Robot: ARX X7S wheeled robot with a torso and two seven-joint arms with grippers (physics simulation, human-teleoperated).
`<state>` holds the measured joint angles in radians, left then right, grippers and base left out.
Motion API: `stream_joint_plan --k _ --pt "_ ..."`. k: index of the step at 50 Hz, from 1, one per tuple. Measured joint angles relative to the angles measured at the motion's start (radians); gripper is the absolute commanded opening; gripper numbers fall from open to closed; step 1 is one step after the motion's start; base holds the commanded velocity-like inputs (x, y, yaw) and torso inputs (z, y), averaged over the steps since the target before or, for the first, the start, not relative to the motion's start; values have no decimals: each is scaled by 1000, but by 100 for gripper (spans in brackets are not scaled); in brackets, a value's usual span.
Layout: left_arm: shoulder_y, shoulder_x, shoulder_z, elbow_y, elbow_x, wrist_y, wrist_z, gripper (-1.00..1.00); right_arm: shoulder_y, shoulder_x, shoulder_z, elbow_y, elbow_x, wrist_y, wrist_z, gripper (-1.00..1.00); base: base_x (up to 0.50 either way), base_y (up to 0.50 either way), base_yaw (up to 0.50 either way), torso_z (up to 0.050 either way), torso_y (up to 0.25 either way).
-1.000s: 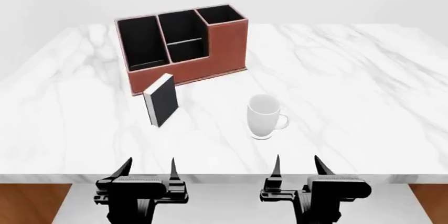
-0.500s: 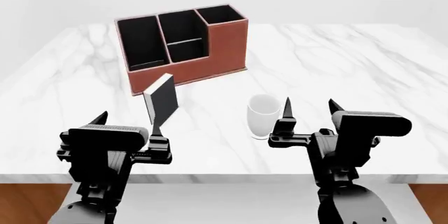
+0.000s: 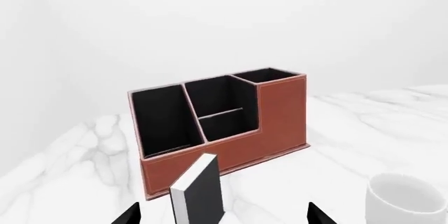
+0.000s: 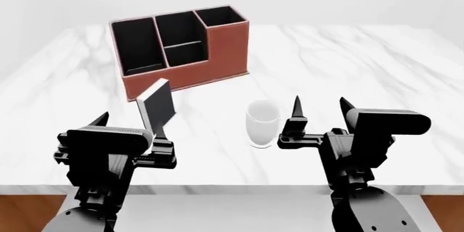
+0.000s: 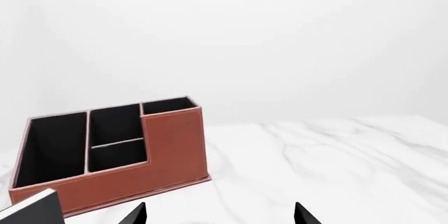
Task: Pick up the book and place it in the front compartment of the caddy.
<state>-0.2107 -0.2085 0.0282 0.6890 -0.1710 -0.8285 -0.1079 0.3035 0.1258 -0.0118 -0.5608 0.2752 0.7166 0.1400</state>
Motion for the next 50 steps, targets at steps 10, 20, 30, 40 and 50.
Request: stream_joint_plan --k 10,20,30,40,50 --pt "-5 -8 2 12 -3 -14 -8 100 3 9 -5 -4 14 2 3 100 500 0 0 0 0" --pt "-11 -15 6 23 -7 -30 -15 100 7 17 -8 3 22 -2 10 100 500 0 0 0 0" --pt "-16 -21 9 31 -13 -42 -20 100 10 23 -10 9 29 -6 18 100 500 0 0 0 2" --pt "-18 -25 10 36 -19 -49 -25 100 12 28 -13 15 35 -10 27 100 500 0 0 0 1" --pt "-19 -31 12 45 -24 -59 -30 100 14 33 -17 17 42 -10 35 100 500 0 0 0 2"
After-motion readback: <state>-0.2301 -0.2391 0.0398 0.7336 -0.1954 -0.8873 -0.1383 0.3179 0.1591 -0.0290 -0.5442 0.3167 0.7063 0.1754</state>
